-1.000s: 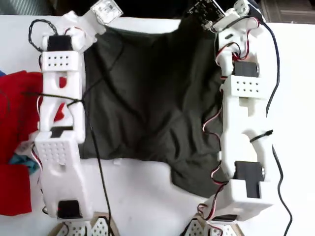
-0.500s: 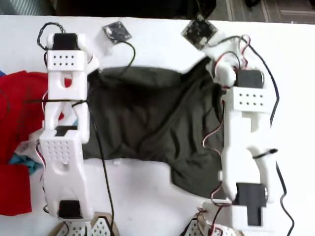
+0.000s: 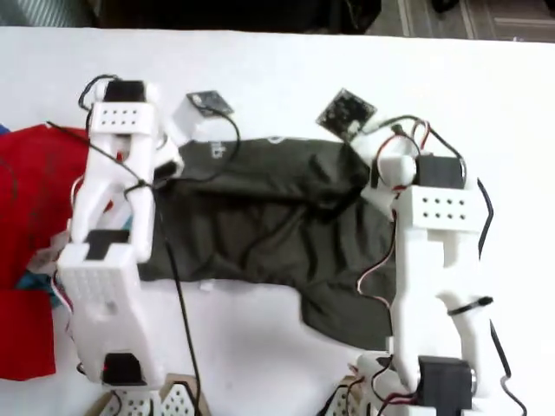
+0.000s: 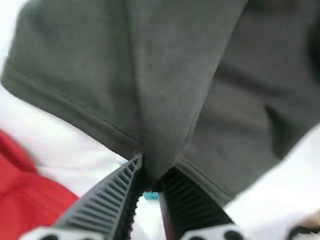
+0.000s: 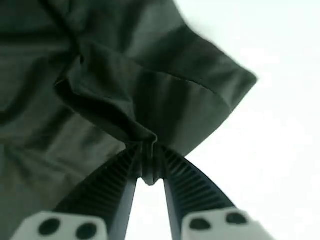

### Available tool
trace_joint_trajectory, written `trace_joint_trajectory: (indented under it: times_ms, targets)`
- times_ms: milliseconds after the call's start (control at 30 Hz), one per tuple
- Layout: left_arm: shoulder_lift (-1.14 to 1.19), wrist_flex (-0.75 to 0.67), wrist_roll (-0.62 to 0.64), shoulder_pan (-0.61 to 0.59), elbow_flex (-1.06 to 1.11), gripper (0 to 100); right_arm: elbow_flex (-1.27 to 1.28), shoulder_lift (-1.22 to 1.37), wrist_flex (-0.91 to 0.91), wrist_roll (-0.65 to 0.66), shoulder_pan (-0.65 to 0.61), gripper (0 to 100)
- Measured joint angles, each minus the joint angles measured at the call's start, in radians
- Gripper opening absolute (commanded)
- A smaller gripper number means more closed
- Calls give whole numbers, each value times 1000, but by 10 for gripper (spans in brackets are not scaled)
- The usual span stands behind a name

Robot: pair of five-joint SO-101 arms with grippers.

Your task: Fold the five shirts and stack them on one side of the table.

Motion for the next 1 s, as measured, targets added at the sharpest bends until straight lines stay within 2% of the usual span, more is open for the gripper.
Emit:
trace_joint_trajectory:
  times_ms: [233, 500, 667, 767, 1000]
  targets:
    - [-63, 0, 23, -3, 245, 20, 92, -83, 84, 0, 80, 19]
    - [-63, -21, 25, -89, 276, 20, 216, -210, 161, 3, 147, 19]
    - [-63, -17, 18, -121, 311, 20, 353, -339, 183, 98, 163, 19]
    - [-63, -17, -38, -123, 387, 20, 439, -423, 183, 137, 192, 19]
    - [-63, -17, -77, -150, 509, 21, 588, -568, 183, 167, 196, 19]
